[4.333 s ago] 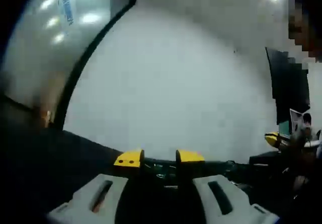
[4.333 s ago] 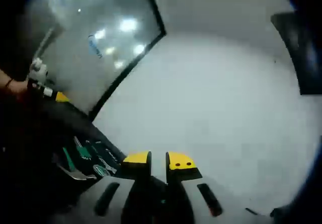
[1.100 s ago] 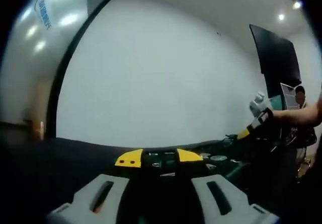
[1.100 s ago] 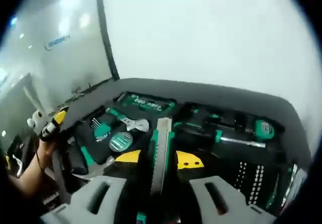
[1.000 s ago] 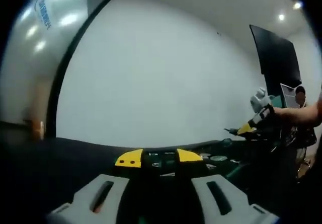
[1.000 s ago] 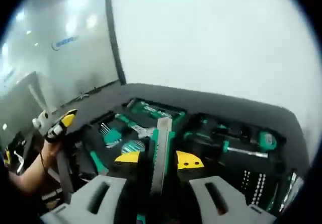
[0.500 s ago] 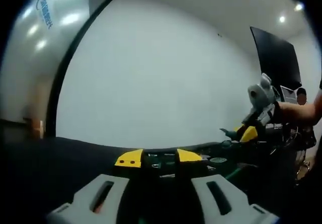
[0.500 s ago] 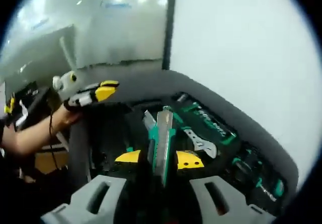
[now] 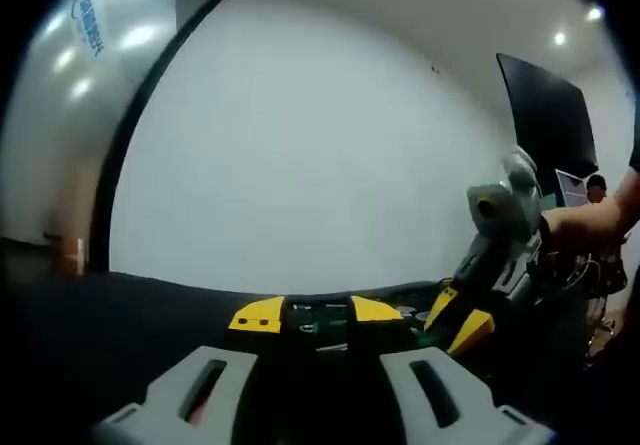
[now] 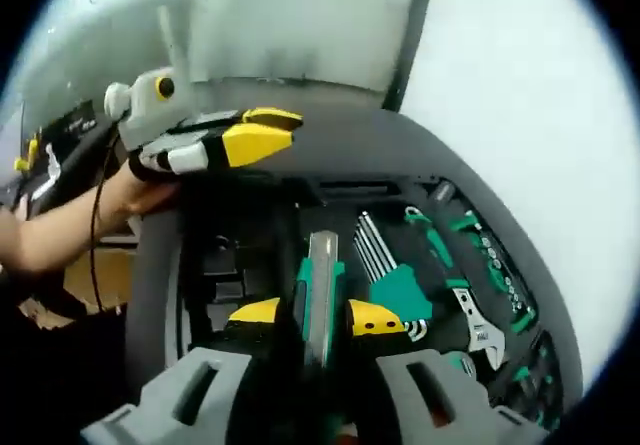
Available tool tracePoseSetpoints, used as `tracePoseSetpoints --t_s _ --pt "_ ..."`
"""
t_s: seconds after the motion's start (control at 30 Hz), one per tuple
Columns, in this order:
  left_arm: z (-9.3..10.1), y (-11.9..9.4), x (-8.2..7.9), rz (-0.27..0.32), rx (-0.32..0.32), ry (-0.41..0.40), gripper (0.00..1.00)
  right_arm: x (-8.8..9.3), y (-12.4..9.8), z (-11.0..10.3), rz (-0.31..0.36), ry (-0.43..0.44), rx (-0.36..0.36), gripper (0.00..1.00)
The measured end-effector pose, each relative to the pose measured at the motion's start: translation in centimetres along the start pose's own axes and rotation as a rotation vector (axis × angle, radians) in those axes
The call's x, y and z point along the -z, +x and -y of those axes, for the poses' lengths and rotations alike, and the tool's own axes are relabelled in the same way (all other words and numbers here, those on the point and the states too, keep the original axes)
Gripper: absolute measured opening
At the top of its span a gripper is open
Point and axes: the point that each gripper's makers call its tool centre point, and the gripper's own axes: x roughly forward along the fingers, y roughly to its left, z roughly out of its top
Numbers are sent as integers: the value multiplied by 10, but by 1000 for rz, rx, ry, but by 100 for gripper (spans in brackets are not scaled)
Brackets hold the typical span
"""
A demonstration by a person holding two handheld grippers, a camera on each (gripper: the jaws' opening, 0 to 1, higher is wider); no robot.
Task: Pick up the tools and put them into their designated positions in the toolbox.
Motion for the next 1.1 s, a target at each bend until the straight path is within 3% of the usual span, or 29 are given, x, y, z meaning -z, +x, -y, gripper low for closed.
tracePoseSetpoints --t_s 0.1,0.23,0.3,0.4,0.43,0.57,0.63,0.73,0.8,0.9,1.03,1.1 --pt "11 1 -1 6 75 4 25 -2 -16 -7 45 -93 -24 21" --pt "46 -3 -4 17 230 0 25 -13 -46 10 118 50 -41 21" --pt "59 -3 3 -22 272 14 25 -6 -65 27 110 122 -21 19" --pt "73 -3 15 -78 313 43 24 18 -71 44 14 22 11 10" --pt "76 -3 18 -92 319 57 24 31 -72 48 -39 7 27 9" --pt "81 -2 26 -133 318 82 22 51 -76 45 -100 -63 21 0" --pt "77 -2 31 -159 329 67 19 57 -78 36 -121 -51 -8 0" --pt "76 1 37 -182 315 83 16 61 -74 30 -140 -72 -35 0" --pt "68 5 46 -229 298 88 15 63 -73 22 -149 -92 -59 0" --pt "76 -1 53 -257 315 126 15 63 -72 7 -158 -87 -110 0" --pt "73 1 55 -261 317 145 16 57 -71 -16 -144 -97 -155 0" --pt "67 1 47 -229 298 115 16 53 -72 -22 -135 -120 -156 0"
